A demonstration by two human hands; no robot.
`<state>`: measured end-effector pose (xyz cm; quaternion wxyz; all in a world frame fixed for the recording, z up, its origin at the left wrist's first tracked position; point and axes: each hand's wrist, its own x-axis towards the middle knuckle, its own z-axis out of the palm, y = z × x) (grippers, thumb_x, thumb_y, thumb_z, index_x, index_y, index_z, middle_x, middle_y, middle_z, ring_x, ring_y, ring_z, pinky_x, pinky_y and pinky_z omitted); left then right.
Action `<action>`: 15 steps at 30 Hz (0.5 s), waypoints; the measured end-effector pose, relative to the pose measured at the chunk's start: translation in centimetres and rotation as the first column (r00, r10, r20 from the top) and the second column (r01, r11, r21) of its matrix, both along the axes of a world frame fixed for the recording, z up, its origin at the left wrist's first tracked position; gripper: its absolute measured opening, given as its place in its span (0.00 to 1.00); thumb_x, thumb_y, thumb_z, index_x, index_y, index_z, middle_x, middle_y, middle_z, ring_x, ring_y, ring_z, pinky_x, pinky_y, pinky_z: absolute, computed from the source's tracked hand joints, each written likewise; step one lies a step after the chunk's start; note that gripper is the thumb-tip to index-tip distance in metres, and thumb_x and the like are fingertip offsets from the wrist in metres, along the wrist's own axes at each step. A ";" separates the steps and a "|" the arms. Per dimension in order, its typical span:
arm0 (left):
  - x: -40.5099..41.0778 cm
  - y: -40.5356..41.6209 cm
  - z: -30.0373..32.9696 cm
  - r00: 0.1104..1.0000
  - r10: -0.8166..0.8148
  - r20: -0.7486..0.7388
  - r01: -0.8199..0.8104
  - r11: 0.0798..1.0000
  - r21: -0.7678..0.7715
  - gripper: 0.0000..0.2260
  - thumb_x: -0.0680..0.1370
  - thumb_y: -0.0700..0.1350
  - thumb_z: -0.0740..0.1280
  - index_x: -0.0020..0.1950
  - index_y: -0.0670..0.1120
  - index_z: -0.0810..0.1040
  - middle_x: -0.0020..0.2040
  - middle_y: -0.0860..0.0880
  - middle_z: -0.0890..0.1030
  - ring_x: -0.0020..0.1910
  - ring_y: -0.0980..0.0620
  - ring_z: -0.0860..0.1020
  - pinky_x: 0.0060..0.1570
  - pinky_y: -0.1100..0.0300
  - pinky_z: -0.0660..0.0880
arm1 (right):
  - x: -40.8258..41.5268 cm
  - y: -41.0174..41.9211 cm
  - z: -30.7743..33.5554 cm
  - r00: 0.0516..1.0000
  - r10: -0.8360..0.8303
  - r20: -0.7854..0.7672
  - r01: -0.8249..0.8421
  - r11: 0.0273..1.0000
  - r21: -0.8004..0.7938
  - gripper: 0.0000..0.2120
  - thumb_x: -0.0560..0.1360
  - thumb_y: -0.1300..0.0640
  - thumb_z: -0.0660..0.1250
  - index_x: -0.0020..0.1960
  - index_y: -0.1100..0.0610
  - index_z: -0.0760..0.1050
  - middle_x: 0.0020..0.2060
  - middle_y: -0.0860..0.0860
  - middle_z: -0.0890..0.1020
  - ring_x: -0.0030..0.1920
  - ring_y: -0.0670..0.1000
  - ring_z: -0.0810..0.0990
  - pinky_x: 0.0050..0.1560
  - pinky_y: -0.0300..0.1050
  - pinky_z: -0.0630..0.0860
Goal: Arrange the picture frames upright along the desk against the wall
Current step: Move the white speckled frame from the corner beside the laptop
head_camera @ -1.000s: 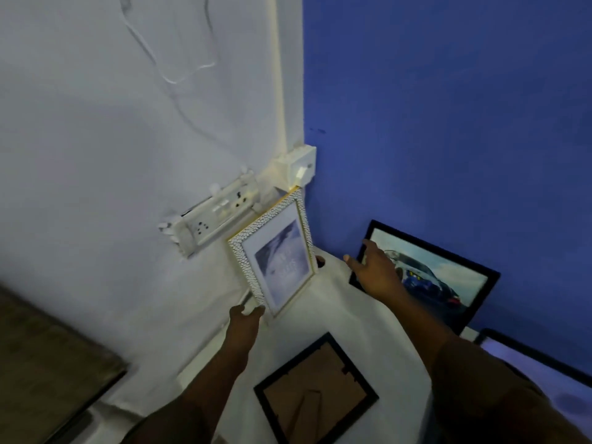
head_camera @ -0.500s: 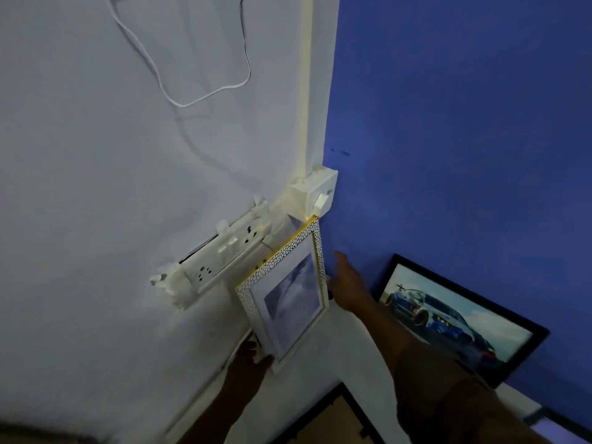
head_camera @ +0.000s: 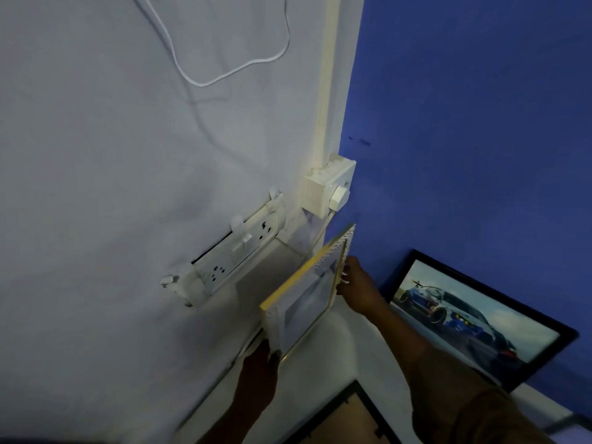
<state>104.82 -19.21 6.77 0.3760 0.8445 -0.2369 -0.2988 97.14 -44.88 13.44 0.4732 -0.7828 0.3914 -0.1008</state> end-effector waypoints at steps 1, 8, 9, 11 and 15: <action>-0.5 0.2 0.5 0.999 -0.010 0.037 0.010 1.000 -0.007 0.18 0.83 0.47 0.62 0.72 0.44 0.72 0.62 0.44 0.82 0.48 0.58 0.78 0.51 0.64 0.69 | -0.8 0.0 0.1 0.999 -0.020 0.025 0.019 1.000 0.013 0.19 0.78 0.63 0.67 0.65 0.53 0.66 0.61 0.55 0.79 0.58 0.55 0.80 0.60 0.58 0.78; -6.0 1.3 8.9 0.934 0.072 0.350 0.075 0.918 -0.389 0.04 0.82 0.45 0.63 0.54 0.48 0.76 0.48 0.49 0.82 0.46 0.60 0.79 0.50 0.62 0.76 | -11.6 3.2 6.1 0.969 -0.182 0.170 0.163 0.980 0.118 0.19 0.74 0.62 0.71 0.57 0.43 0.70 0.54 0.50 0.81 0.50 0.47 0.80 0.49 0.49 0.79; -6.9 1.4 10.7 0.928 0.103 0.358 0.077 0.887 -0.456 0.03 0.82 0.44 0.63 0.50 0.49 0.75 0.42 0.51 0.81 0.41 0.64 0.77 0.44 0.66 0.75 | -13.6 4.0 7.0 0.964 -0.188 0.188 0.164 0.977 0.135 0.20 0.75 0.62 0.70 0.60 0.45 0.69 0.55 0.51 0.82 0.48 0.46 0.80 0.45 0.45 0.78; -9.1 1.4 14.0 0.926 0.111 0.360 0.110 0.835 -0.539 0.04 0.82 0.45 0.63 0.52 0.47 0.76 0.42 0.52 0.81 0.42 0.64 0.79 0.41 0.69 0.75 | -18.9 6.2 9.2 0.959 -0.197 0.204 0.178 0.978 0.112 0.23 0.74 0.55 0.73 0.65 0.46 0.68 0.57 0.51 0.82 0.50 0.46 0.81 0.47 0.45 0.78; -12.9 0.0 18.1 0.856 -0.006 0.517 0.286 0.838 -0.464 0.07 0.83 0.49 0.63 0.54 0.46 0.77 0.45 0.49 0.83 0.42 0.52 0.81 0.41 0.53 0.78 | -28.6 10.3 13.2 0.973 -0.209 -0.100 0.167 0.932 -0.321 0.17 0.77 0.49 0.67 0.64 0.51 0.72 0.54 0.49 0.82 0.53 0.55 0.82 0.45 0.45 0.73</action>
